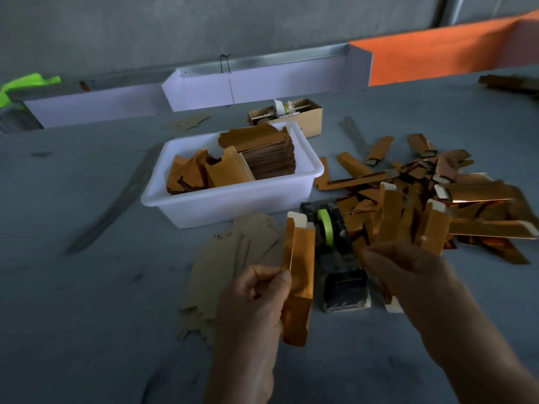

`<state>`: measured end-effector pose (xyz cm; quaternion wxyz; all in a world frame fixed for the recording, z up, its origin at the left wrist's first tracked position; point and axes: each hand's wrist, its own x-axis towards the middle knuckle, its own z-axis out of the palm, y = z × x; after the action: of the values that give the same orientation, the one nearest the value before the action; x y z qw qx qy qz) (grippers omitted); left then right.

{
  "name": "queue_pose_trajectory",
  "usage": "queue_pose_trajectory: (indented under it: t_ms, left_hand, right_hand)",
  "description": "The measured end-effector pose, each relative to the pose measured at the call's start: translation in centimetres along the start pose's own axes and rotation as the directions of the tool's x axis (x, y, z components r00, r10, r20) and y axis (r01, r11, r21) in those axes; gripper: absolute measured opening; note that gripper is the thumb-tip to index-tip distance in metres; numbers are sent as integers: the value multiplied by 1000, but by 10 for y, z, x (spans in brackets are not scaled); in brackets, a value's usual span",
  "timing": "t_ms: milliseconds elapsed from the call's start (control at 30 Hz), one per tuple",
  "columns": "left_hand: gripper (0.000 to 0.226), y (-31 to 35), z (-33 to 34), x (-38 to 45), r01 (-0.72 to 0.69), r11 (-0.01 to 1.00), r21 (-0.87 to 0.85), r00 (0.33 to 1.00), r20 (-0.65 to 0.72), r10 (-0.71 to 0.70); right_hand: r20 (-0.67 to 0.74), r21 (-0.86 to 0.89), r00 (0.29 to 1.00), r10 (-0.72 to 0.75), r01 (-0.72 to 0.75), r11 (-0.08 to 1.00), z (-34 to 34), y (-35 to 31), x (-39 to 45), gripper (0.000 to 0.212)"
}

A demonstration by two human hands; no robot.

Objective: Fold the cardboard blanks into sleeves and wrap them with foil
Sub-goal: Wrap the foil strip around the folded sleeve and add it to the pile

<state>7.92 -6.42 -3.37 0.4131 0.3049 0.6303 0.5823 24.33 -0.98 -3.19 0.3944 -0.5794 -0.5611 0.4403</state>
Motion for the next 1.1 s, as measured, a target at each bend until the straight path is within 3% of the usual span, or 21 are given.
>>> queue_pose_trajectory:
  t_ms: [167, 367, 433, 500, 600, 667, 733, 833, 967, 1100]
  left_hand:
    - [18, -4, 8, -3, 24, 1000, 12, 999, 32, -24]
    - [17, -11, 15, -4, 67, 998, 0, 996, 63, -66]
    - [17, -12, 17, -4, 74, 997, 1, 996, 53, -74]
    - [16, -12, 18, -4, 79, 997, -7, 996, 47, -79]
    - [16, -9, 17, -4, 72, 997, -24, 997, 43, -71]
    - [16, -6, 15, -4, 76, 996, -50, 996, 55, -73]
    - [16, -2, 14, -5, 80, 994, -78, 995, 70, -75]
    - [16, 3, 18, -8, 65, 996, -66, 991, 118, -57]
    - [14, 6, 27, -8, 19, 1000, 19, 979, 205, -23]
    - [13, 8, 26, -1, 34, 990, 135, 946, 315, -75]
  right_hand:
    - [108, -101, 994, -14, 25, 995, 11, 3, 1, 13]
    - [102, -150, 994, -49, 64, 987, 17, 2, 3, 15]
    - [46, -69, 997, -66, 69, 995, 20, 2, 2, 16]
    - [6, 134, 999, -32, 31, 991, 22, -1, 1, 11]
    - [44, 304, 999, 26, -38, 952, 19, -4, -4, 11]
    - [21, 212, 1000, 7, -11, 977, 16, -1, -9, 13]
    - [-28, 14, 998, -53, 53, 999, 17, 2, -13, 15]
    - [-47, -249, 989, -137, 121, 961, 21, 5, -20, 16]
    - [-85, -315, 979, -184, 149, 937, 25, 9, -21, 13]
    - [-130, -375, 954, -271, 205, 904, 27, 15, -23, 7]
